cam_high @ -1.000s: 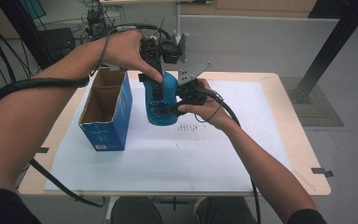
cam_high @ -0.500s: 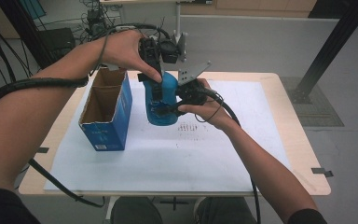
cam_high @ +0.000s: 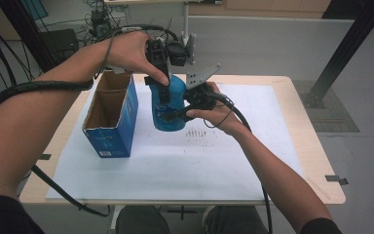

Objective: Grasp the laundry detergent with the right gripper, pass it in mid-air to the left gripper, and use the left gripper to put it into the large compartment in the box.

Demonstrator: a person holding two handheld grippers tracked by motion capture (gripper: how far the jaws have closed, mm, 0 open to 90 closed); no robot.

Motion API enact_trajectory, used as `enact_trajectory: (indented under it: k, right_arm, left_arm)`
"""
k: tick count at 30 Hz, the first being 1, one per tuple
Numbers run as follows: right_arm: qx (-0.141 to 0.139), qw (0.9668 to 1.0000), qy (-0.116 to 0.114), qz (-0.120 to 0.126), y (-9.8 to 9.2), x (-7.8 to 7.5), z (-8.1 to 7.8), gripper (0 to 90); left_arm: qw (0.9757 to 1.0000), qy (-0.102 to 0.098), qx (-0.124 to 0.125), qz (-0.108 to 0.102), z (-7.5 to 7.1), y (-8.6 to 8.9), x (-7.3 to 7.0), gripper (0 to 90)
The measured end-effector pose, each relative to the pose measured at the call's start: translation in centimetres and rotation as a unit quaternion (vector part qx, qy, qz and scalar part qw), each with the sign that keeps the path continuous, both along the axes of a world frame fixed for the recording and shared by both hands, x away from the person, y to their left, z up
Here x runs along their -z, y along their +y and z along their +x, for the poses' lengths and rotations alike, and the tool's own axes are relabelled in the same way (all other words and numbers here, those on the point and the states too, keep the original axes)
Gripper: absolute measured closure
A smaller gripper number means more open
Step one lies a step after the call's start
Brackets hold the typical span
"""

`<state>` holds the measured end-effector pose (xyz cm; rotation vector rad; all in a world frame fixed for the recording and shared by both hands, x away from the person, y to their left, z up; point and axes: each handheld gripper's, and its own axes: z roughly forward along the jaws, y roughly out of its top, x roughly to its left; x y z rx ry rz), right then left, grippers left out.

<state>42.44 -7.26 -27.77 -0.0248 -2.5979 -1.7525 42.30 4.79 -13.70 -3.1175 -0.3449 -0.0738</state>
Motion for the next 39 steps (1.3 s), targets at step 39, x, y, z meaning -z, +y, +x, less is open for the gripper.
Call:
enact_trajectory:
  k: [39]
  right_arm:
    - [0.002,1.0,-0.005,0.005,-0.03,0.54,0.12,42.8]
  left_arm:
    - [0.9997,0.001,0.017,0.017,-0.28,-0.69,0.3,36.7]
